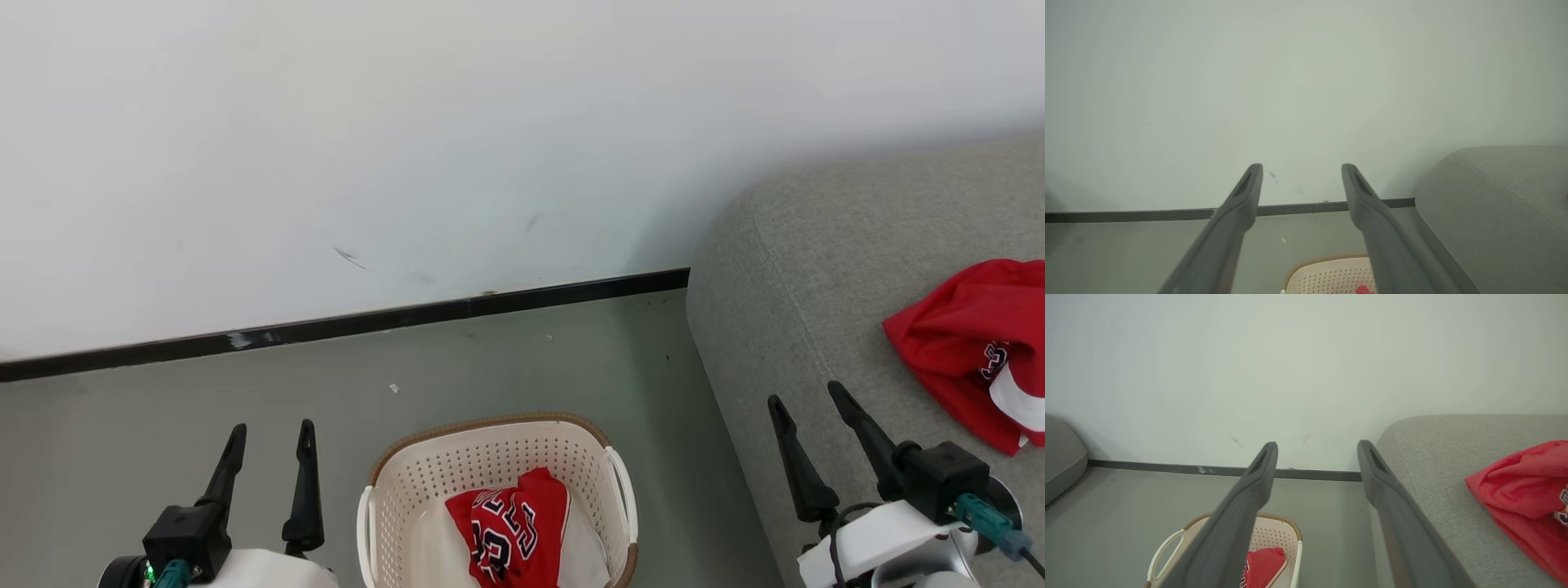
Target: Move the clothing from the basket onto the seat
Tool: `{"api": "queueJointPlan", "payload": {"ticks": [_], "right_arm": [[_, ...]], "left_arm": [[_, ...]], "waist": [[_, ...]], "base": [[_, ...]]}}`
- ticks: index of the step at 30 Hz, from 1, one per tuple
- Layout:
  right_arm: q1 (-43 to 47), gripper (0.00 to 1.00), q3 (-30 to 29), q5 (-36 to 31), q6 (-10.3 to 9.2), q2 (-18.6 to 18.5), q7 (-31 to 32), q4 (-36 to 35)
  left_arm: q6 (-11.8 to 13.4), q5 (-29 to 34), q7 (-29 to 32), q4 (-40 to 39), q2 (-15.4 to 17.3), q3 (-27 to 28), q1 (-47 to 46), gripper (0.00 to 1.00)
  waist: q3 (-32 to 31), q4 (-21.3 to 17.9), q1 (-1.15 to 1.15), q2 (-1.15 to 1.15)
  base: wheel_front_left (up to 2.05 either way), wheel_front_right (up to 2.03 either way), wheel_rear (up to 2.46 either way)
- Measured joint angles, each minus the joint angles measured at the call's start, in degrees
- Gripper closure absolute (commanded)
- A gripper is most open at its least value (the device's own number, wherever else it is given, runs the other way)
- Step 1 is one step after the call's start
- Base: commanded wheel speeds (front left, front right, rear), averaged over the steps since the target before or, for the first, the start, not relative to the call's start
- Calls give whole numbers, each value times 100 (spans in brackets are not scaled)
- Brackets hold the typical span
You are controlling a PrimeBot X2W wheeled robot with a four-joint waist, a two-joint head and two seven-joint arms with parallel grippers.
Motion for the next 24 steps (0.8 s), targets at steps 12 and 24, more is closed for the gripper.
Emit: {"api": "queueJointPlan", "payload": {"ticks": [12, 24], "right_arm": [[517, 0, -164, -105, 0, 97, 0, -176], [715, 0, -142, -151, 0, 171, 0, -297]], "left_arm": [[-107, 41, 0, 85, -5, 113, 339, 0], [-157, 42, 0, 164, 23, 227, 431, 0]], "waist": [[-299, 187, 0, 0], [-424, 248, 0, 0]], "base": [[0, 0, 0], [0, 0, 0]]}}
